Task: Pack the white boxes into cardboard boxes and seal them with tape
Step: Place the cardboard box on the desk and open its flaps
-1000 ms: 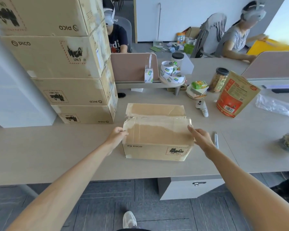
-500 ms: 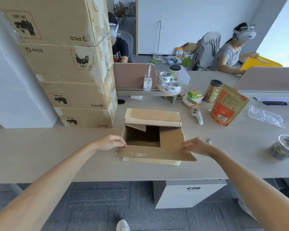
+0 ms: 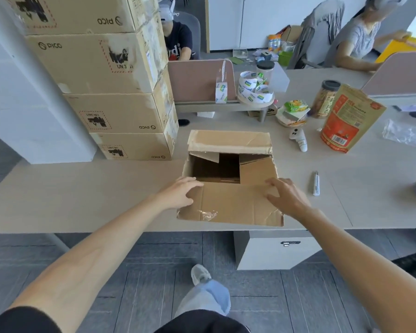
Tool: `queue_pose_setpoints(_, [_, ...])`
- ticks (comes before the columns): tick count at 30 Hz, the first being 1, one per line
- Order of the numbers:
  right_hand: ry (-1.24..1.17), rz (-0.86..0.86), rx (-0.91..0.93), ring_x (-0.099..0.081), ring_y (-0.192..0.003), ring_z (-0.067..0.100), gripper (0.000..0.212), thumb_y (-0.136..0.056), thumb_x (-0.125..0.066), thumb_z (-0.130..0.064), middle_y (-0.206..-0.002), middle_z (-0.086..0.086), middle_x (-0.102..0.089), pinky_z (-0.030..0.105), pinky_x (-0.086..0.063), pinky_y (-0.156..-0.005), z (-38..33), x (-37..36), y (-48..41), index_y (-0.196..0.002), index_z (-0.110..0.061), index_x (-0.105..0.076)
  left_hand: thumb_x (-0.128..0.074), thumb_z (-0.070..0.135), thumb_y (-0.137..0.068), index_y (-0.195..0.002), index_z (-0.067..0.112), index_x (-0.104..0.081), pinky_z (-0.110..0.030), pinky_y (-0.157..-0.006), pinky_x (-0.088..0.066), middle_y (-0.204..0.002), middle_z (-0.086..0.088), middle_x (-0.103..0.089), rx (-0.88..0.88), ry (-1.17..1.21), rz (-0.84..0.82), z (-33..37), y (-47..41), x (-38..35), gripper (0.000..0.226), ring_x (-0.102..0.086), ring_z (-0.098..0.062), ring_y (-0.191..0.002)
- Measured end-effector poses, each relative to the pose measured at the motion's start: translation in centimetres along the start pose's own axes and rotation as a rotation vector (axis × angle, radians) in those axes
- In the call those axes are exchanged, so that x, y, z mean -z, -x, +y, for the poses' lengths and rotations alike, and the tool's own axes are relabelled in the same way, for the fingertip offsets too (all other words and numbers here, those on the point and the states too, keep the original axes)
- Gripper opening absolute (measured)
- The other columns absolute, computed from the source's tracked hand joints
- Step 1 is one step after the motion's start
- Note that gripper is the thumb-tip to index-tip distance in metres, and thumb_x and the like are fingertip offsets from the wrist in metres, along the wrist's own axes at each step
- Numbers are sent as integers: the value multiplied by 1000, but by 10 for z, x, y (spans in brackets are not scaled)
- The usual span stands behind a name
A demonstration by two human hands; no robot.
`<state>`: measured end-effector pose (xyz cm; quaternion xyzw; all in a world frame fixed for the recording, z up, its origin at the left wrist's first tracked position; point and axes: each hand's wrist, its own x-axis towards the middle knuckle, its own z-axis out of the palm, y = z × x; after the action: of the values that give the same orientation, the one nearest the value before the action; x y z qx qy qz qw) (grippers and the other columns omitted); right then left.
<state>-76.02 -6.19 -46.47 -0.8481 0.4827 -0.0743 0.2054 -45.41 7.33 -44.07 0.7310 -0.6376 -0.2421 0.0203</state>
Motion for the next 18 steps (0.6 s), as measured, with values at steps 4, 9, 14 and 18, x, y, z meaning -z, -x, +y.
queue_pose_setpoints(4, [31, 63, -65, -43, -130, 24, 35, -99, -45, -22, -138, 2, -56, 41, -36, -102, -4, -6, -16, -132, -19, -57, -36, 12, -101, -146, 29, -40, -40, -119, -13, -160, 2, -22, 12, 68, -4, 0, -29, -3, 49, -15, -18, -147])
queue_pose_setpoints(9, [101, -35, 28, -16, -149, 23, 44, -101, -42, -27, -159, 0, -29, 51, -14, -119, 5, -7, -51, -145, -21, -44, -31, 19, -103, -151, 23, -33, -35, -120, -1, -163, 0, -6, 26, 37, 59, -5, -74, -3, 48, -1, -18, -150])
queue_pose_setpoints(14, [255, -192, 18, 11, -151, 27, 55, -103, -35, -42, -165, -2, 3, 59, 10, -116, 8, -7, -88, -154, -28, -20, -34, 23, -103, -155, 17, -17, -36, -121, -9, -163, 5, 7, -21, 0, 63, -19, -112, 15, 55, 3, -15, -150])
queue_pose_setpoints(18, [244, 95, 49, -8, -152, 26, 60, -100, -48, -32, -163, 3, -19, 60, 2, -118, 10, -5, -112, -154, -18, -26, -45, 9, -96, -149, 12, -34, -41, -117, -27, -163, 1, -2, -167, -36, 276, -31, -131, 21, 54, -14, -20, -147])
